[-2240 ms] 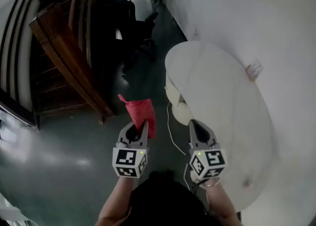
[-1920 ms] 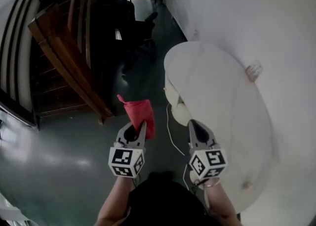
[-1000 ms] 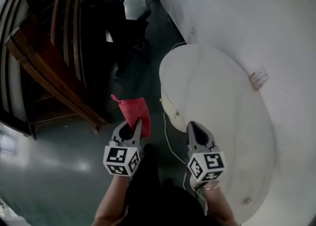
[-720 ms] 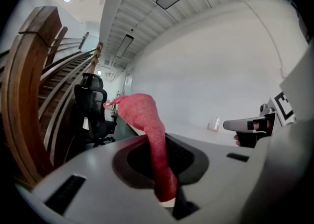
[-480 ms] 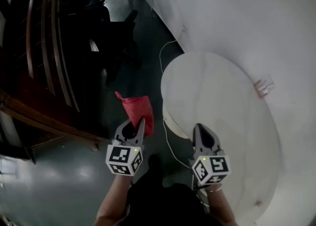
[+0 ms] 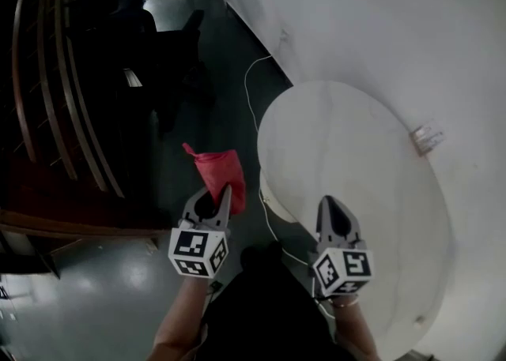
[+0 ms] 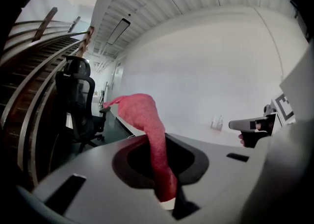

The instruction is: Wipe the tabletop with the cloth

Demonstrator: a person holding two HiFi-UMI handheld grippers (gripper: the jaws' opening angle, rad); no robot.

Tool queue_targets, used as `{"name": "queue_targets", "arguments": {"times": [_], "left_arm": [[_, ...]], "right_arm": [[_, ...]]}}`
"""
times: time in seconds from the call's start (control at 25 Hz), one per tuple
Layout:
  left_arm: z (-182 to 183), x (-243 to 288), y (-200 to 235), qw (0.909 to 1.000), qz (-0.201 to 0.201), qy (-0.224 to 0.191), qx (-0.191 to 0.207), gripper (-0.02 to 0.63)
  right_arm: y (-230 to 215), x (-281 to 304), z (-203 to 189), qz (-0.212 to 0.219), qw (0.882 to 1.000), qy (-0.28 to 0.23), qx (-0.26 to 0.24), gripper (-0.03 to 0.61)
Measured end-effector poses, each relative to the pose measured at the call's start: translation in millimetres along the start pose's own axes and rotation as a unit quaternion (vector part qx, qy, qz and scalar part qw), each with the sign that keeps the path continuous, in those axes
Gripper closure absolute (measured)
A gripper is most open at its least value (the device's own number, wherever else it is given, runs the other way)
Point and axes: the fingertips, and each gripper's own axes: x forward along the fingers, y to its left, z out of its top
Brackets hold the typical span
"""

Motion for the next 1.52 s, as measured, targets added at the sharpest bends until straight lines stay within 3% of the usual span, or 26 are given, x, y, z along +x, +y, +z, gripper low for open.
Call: {"name": "queue_targets", "arguments": {"times": [0.24, 0.44, 0.72, 1.04, 1.24, 1.52], "left_arm": [[11.2, 34.4, -9.5, 0.9996, -0.025, 0.011, 0.004, 0.569], [20.1, 75.8, -48.0, 0.9969, -0.070, 0.023, 0.026, 0.569], [19.0, 119.4, -123.0, 0.9818, -0.169, 0.051, 0.070, 0.568], [1.3, 140.5, -179.2, 0.9332, -0.322, 0.105, 0.119, 0.568], [-13.3, 134.3, -209.8, 0.8918, -0.406, 0.130, 0.151, 0.568], [-53.1, 100.0, -263.2, 0.8342, -0.490, 0.175, 0.184, 0.568]], "right_arm": [[-45.0, -6.8, 10.5, -0.057, 0.998, -0.010, 0.036, 0.575], [-94.2, -18.5, 10.3, -0.104, 0.993, -0.016, 0.047, 0.575], [-130.5, -45.2, -0.9, -0.172, 0.983, -0.019, 0.054, 0.575], [-126.4, -83.4, -21.7, -0.305, 0.946, -0.036, 0.104, 0.575], [-116.7, -105.8, -38.7, -0.378, 0.917, -0.038, 0.125, 0.575], [-108.5, -142.5, -51.5, -0.436, 0.888, -0.040, 0.141, 0.575]]}}
